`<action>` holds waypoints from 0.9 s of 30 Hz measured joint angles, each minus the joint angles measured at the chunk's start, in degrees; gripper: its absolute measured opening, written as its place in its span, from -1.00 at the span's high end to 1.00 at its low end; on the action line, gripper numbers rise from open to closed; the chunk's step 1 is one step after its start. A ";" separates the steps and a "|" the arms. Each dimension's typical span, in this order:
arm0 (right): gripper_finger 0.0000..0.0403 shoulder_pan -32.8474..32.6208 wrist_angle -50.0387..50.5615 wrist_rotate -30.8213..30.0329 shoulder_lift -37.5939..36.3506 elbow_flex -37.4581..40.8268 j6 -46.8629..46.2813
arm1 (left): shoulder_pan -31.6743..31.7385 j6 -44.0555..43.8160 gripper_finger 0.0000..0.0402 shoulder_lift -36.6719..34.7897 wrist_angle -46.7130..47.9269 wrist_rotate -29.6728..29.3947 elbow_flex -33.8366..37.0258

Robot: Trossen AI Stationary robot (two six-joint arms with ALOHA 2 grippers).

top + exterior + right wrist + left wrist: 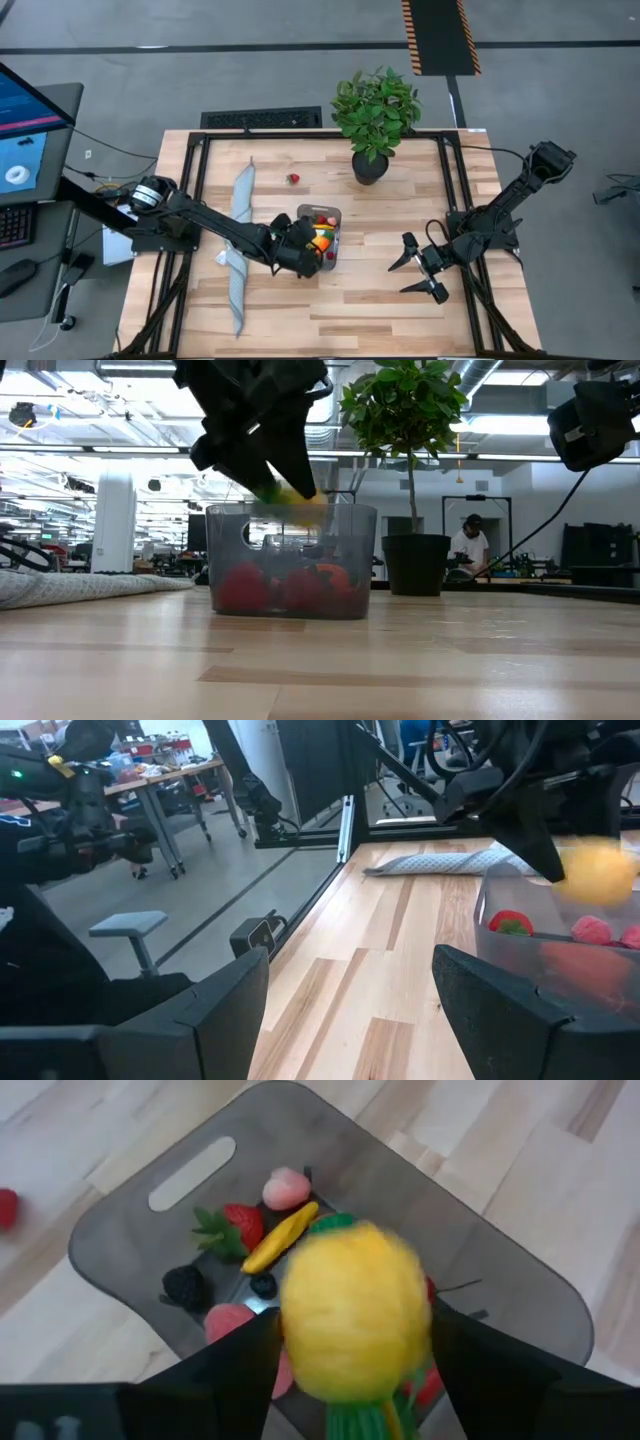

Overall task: Pick and placing Produce into tupperware
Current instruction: Put the pineapple into the bin, then put the strawberry into the bin

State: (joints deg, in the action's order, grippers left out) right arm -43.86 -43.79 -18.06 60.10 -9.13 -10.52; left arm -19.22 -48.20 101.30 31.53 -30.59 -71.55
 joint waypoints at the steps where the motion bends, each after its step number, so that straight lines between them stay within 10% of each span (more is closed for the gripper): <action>1: -0.52 0.00 0.00 0.00 0.00 0.00 0.00 | 0.00 -0.62 -0.23 0.00 -0.25 -0.02 0.28; 15: -0.52 0.00 0.00 -0.02 0.00 0.00 -0.01 | 1.53 4.41 -0.25 -0.31 3.54 -11.55 -1.43; 27: -0.52 0.00 0.02 -0.02 0.04 0.00 -0.08 | 14.00 9.69 -0.24 -0.55 18.13 -3.72 -3.69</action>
State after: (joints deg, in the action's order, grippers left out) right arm -43.86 -43.77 -18.08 60.13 -9.13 -10.60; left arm -5.22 -38.51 100.75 49.66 -34.31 -75.24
